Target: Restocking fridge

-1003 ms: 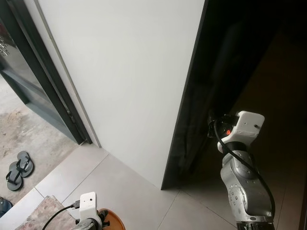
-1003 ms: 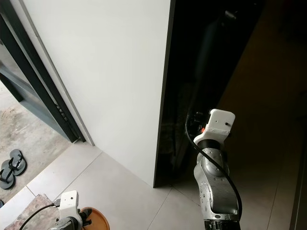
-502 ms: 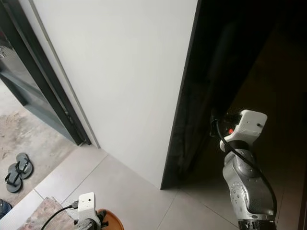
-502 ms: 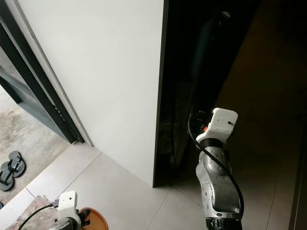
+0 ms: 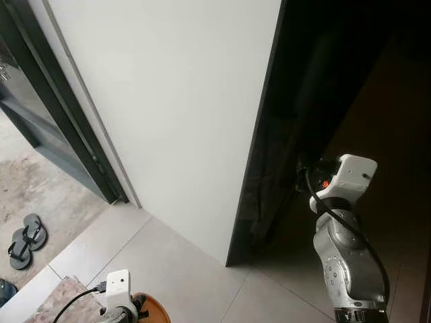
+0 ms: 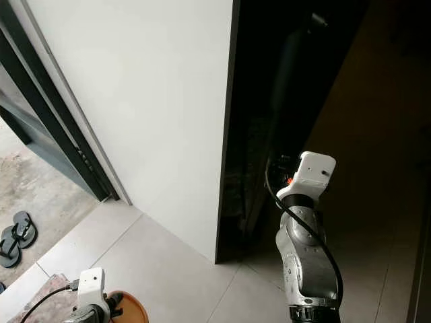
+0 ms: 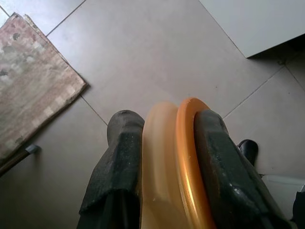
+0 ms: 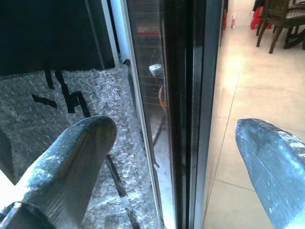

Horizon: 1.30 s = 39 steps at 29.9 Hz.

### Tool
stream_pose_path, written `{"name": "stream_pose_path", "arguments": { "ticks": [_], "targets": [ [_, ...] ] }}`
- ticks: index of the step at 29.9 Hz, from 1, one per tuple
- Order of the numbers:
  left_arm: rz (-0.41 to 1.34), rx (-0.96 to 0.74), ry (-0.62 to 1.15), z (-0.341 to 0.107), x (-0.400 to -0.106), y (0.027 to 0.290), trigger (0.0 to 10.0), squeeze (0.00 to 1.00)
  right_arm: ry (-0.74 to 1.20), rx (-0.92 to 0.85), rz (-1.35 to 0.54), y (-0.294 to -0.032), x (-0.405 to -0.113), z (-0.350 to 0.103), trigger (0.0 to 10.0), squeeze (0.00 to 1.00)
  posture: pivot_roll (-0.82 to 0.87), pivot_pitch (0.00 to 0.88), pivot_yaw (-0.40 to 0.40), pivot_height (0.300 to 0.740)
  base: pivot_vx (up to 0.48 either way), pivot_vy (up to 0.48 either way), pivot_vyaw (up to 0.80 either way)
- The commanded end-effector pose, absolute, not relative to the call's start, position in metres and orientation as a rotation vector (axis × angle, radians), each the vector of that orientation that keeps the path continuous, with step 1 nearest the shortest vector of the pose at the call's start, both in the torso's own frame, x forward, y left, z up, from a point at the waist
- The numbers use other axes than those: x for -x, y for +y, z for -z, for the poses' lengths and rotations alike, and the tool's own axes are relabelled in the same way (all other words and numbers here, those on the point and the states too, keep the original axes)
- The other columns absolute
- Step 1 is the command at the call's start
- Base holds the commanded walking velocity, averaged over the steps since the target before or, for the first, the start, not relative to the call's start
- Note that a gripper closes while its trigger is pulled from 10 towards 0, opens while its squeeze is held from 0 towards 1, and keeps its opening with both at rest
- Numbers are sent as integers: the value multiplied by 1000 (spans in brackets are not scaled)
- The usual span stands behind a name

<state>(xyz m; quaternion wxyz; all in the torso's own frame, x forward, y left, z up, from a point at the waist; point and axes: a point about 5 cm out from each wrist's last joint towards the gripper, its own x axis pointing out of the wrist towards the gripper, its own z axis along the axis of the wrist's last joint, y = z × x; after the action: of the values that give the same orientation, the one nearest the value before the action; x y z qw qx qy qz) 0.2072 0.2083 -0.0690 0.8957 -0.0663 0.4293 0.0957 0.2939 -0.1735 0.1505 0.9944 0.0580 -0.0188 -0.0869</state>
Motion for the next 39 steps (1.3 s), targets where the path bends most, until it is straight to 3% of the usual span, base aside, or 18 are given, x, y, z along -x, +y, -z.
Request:
{"name": "stream_pose_path", "arguments": {
  "ticks": [1, 10, 28, 39],
  "targets": [
    [-195, 141, 920, 72, -202, 209, 10000, 0, -17, -128, 160, -170, -295, -148, 10000, 0, -25, 83, 15, 740, 0, 0, -475],
    [-190, 143, 923, 73, -201, 210, 10000, 0, -24, -131, 165, -169, -295, -148, 10000, 0, -27, 81, 15, 740, 0, 0, -111],
    [-188, 141, 916, 72, -201, 211, 10000, 0, -27, -136, 165, -167, -296, -149, 10000, 0, -25, 77, 15, 740, 337, 0, 0],
    [-181, 128, 927, 73, -199, 212, 10000, 0, -26, -129, 223, -171, -291, -147, 10000, 0, -25, 82, 17, 740, 0, 0, 0]
  ]
}}
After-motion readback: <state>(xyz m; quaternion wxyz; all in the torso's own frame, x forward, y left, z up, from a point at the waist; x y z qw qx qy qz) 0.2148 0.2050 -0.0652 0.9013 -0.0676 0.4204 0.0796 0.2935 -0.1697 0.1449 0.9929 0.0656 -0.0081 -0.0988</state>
